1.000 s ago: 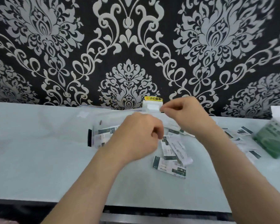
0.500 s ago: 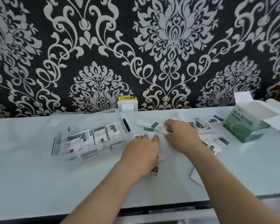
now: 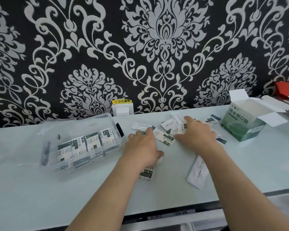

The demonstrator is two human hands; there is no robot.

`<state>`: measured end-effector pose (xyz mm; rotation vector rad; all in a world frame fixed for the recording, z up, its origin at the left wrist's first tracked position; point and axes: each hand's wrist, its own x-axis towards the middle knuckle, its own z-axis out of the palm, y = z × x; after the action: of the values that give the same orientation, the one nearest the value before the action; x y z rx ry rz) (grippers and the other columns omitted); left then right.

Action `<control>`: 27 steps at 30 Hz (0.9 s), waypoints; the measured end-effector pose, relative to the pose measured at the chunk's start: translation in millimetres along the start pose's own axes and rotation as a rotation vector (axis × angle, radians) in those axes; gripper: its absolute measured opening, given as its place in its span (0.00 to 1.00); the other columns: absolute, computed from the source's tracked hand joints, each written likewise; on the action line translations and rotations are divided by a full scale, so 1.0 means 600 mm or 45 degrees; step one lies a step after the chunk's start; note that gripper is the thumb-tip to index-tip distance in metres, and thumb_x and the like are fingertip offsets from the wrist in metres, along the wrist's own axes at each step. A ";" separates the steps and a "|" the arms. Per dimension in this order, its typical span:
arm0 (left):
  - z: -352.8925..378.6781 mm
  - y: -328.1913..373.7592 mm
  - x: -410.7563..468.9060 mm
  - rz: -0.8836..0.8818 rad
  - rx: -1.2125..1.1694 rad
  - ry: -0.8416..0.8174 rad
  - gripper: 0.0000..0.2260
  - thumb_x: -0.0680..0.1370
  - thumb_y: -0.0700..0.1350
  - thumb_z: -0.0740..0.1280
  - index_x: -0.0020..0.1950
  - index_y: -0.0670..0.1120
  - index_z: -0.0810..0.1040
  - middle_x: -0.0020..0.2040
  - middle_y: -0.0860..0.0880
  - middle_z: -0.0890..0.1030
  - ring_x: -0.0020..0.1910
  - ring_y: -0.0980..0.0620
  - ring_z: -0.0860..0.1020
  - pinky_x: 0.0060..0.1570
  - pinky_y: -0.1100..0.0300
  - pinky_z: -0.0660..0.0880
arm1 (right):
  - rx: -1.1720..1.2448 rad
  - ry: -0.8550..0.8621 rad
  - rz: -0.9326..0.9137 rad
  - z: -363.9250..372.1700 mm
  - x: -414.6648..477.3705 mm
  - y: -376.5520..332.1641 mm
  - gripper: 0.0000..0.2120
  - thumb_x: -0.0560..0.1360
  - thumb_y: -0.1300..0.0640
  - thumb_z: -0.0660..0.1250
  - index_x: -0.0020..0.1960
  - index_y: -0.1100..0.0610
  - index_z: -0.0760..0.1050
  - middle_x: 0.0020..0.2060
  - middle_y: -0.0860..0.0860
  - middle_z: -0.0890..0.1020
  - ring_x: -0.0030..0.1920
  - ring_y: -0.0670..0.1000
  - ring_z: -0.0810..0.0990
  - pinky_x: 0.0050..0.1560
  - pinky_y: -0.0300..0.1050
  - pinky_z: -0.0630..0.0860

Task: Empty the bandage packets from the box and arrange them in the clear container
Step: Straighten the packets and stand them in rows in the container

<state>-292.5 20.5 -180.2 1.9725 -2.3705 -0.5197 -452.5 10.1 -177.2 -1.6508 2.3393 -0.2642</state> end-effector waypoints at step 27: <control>-0.015 0.047 -0.012 0.541 -0.835 0.161 0.06 0.74 0.43 0.72 0.47 0.52 0.86 0.44 0.58 0.85 0.46 0.62 0.82 0.52 0.64 0.77 | 2.278 -0.669 0.321 -0.017 -0.029 0.006 0.13 0.80 0.64 0.57 0.58 0.70 0.74 0.45 0.65 0.82 0.39 0.59 0.83 0.35 0.51 0.83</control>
<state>-316.1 29.2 -162.9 1.1563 -2.0722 -0.9474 -453.2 27.7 -166.4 -0.3696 0.9701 -1.1784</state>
